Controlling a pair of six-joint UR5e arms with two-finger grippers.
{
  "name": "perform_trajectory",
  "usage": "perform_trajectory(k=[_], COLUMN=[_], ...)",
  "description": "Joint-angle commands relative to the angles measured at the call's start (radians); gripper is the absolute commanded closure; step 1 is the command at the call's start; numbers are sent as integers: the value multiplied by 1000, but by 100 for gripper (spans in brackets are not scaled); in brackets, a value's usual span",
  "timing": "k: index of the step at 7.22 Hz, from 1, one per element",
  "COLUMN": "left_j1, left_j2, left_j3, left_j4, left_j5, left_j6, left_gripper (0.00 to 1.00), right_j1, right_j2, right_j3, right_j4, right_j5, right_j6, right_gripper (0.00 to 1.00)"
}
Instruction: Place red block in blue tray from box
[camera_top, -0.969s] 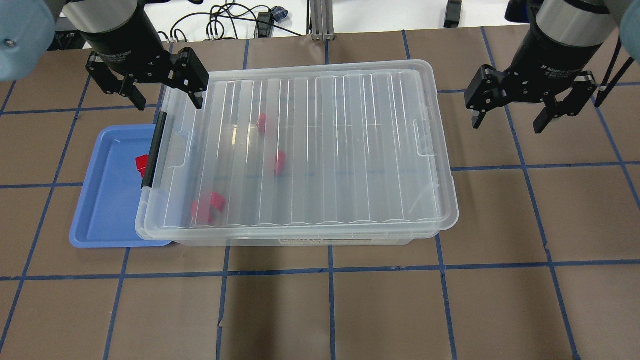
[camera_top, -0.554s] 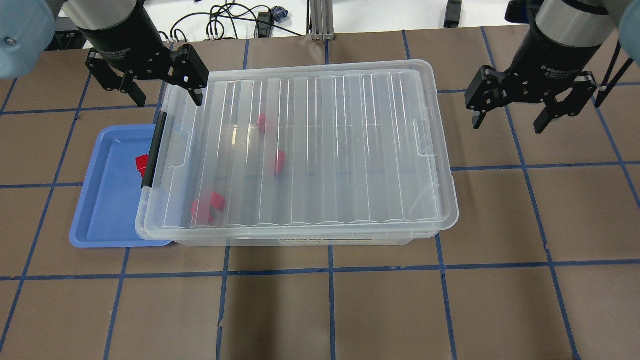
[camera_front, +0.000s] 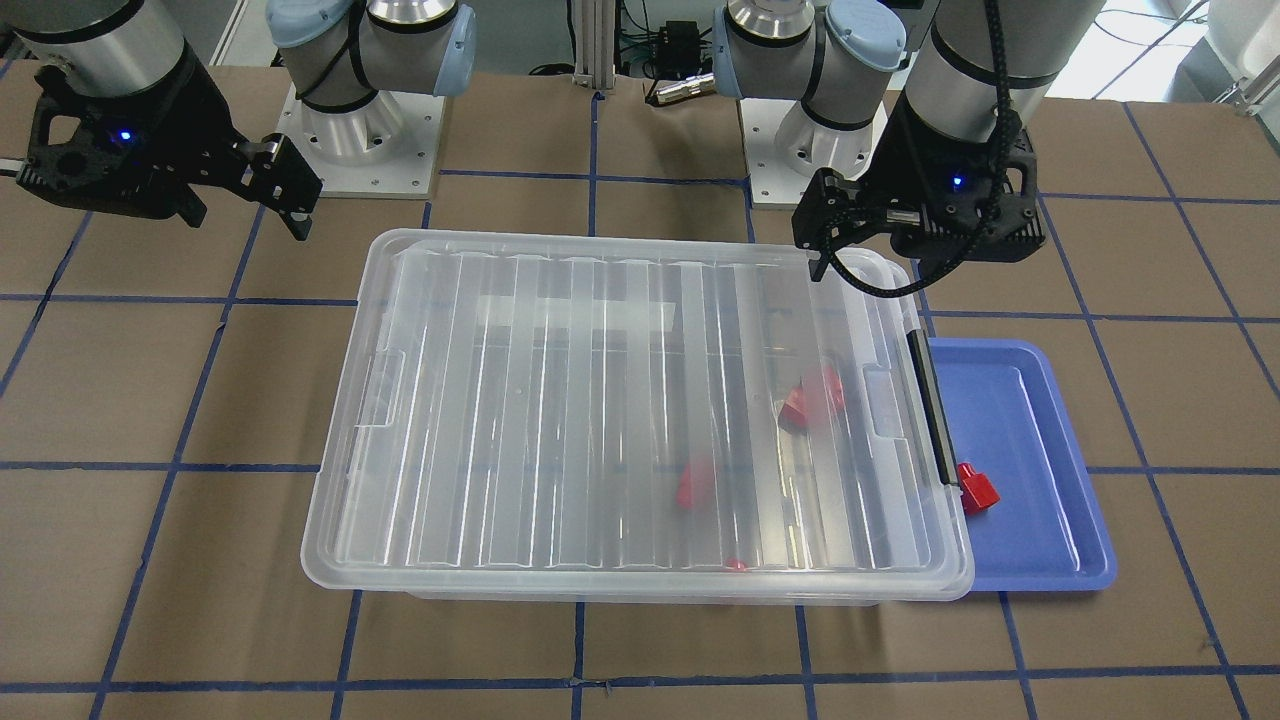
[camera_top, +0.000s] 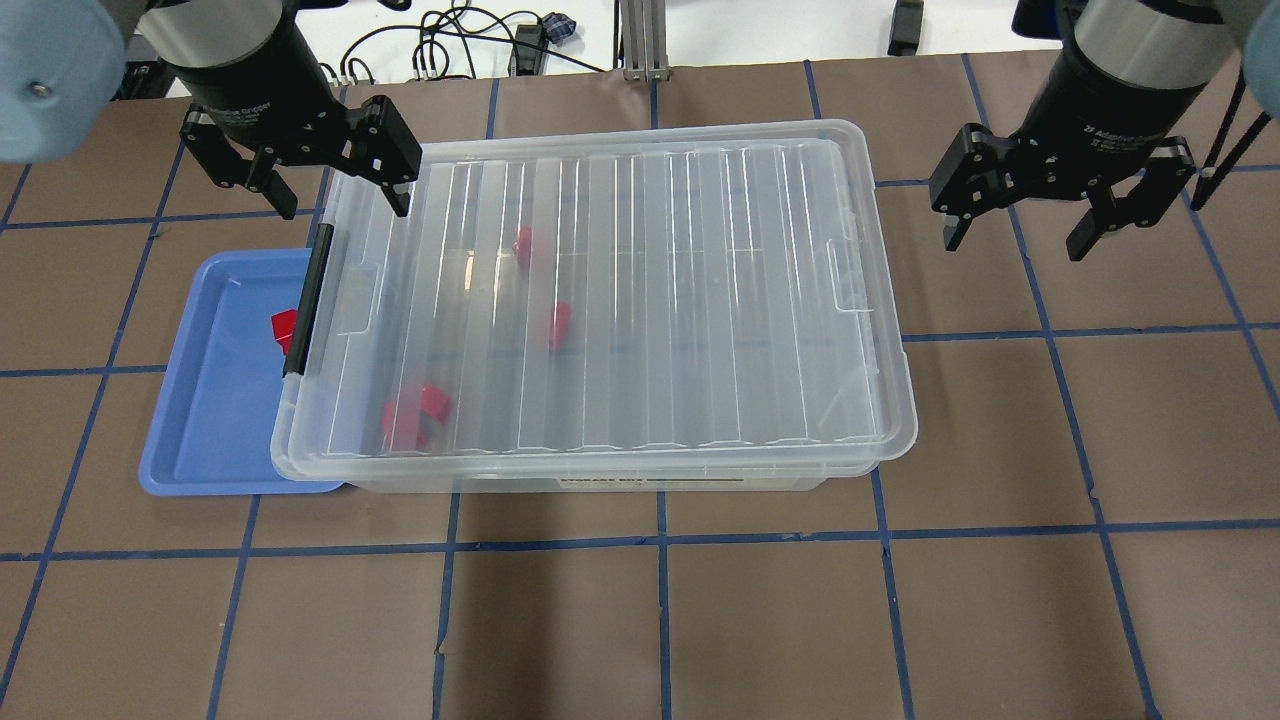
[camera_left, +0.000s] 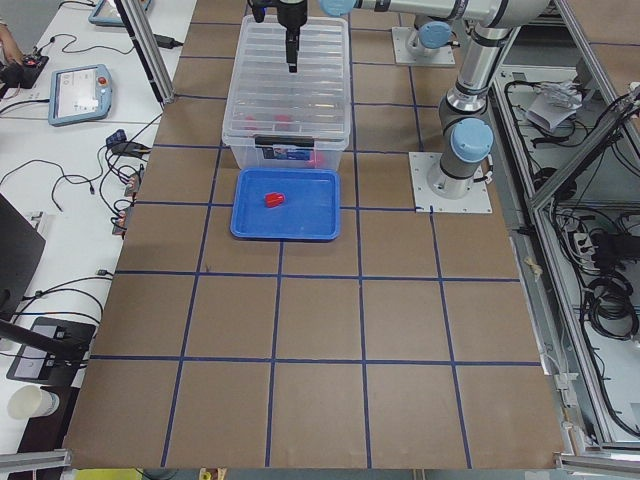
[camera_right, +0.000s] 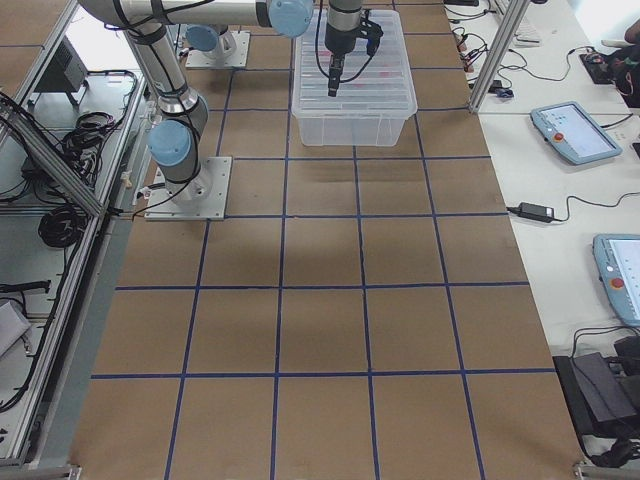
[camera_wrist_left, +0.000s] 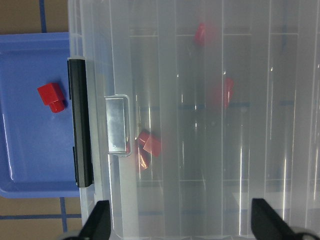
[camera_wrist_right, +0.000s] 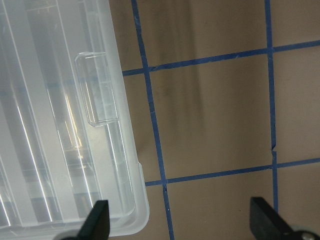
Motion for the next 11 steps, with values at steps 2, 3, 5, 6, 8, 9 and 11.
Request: perform_trajectory(k=[2, 3, 5, 6, 8, 9, 11], left_j1=[-9, -9, -3, -4, -4, -6, -7], left_j2=[10, -4, -3, -4, 2, 4, 0], left_j3=[4, 10, 13, 11, 14, 14, 16], left_j4=[10, 10, 5, 2, 1, -1, 1], left_j5=[10, -1, -2, -2, -1, 1, -4], left_j6=[-4, -5, 8, 8, 8, 10, 8], left_gripper=[0, 0, 0, 0, 0, 0, 0], right_j1=[3, 15, 17, 17, 17, 17, 17], right_j2=[-2, -2, -9, -9, -11, -11, -14], right_j3=[-7, -10, 5, 0, -3, -10, 3], right_j4=[2, 0, -3, -3, -3, -3, -4], right_j5=[12, 58, 50, 50, 44, 46, 44], right_j6=[-2, -1, 1, 1, 3, 3, 1], right_gripper=[0, 0, 0, 0, 0, 0, 0])
